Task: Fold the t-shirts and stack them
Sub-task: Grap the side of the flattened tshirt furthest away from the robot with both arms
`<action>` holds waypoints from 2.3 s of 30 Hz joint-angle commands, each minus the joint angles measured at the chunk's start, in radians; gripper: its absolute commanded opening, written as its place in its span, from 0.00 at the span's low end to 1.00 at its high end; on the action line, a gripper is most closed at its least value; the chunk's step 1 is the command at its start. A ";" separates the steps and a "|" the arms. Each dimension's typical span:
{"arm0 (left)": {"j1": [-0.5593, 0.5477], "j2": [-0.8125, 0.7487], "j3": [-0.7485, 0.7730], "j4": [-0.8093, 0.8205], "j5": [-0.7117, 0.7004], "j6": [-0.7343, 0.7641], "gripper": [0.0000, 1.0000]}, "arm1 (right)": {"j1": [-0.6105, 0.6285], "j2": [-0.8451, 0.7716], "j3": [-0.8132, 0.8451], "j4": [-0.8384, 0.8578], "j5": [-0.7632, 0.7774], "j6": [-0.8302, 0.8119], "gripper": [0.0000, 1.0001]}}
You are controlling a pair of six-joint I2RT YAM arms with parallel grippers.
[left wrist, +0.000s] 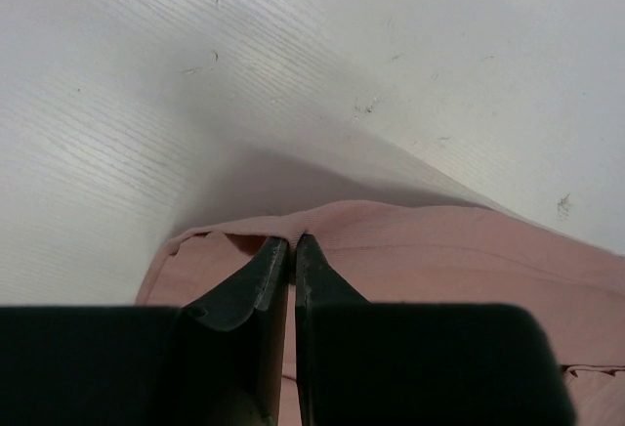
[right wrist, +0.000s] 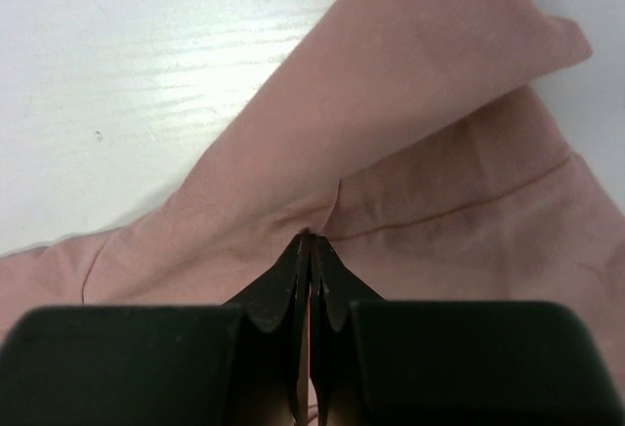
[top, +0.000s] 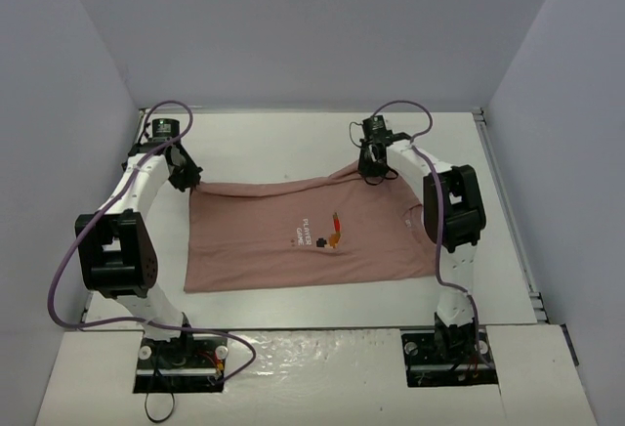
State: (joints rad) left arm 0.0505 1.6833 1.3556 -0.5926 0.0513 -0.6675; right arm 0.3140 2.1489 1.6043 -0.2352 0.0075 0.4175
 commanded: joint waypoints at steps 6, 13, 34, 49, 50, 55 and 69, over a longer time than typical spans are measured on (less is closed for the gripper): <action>-0.003 -0.040 0.024 0.017 -0.013 0.051 0.00 | 0.031 -0.297 -0.126 0.022 0.111 0.024 0.00; -0.003 -0.048 0.016 0.019 -0.007 0.063 0.00 | 0.034 -0.341 -0.211 0.022 0.106 0.053 0.04; -0.004 -0.043 0.010 0.019 0.013 0.063 0.00 | 0.025 -0.009 0.033 0.043 0.096 0.113 0.41; -0.003 -0.038 0.005 0.019 0.013 0.060 0.00 | 0.016 0.005 0.032 0.052 0.119 0.082 0.32; -0.004 -0.037 0.005 0.019 0.013 0.060 0.00 | 0.016 0.006 0.035 0.053 0.118 0.081 0.32; -0.003 -0.040 0.000 0.019 0.016 0.060 0.00 | 0.016 0.013 0.045 0.056 0.115 0.072 0.17; -0.001 -0.051 0.001 0.019 0.016 0.065 0.00 | 0.031 -0.120 0.009 0.053 0.156 0.038 0.00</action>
State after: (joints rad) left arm 0.0505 1.6833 1.3445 -0.5934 0.0635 -0.6189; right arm 0.3355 2.1680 1.6078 -0.1979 0.1060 0.4764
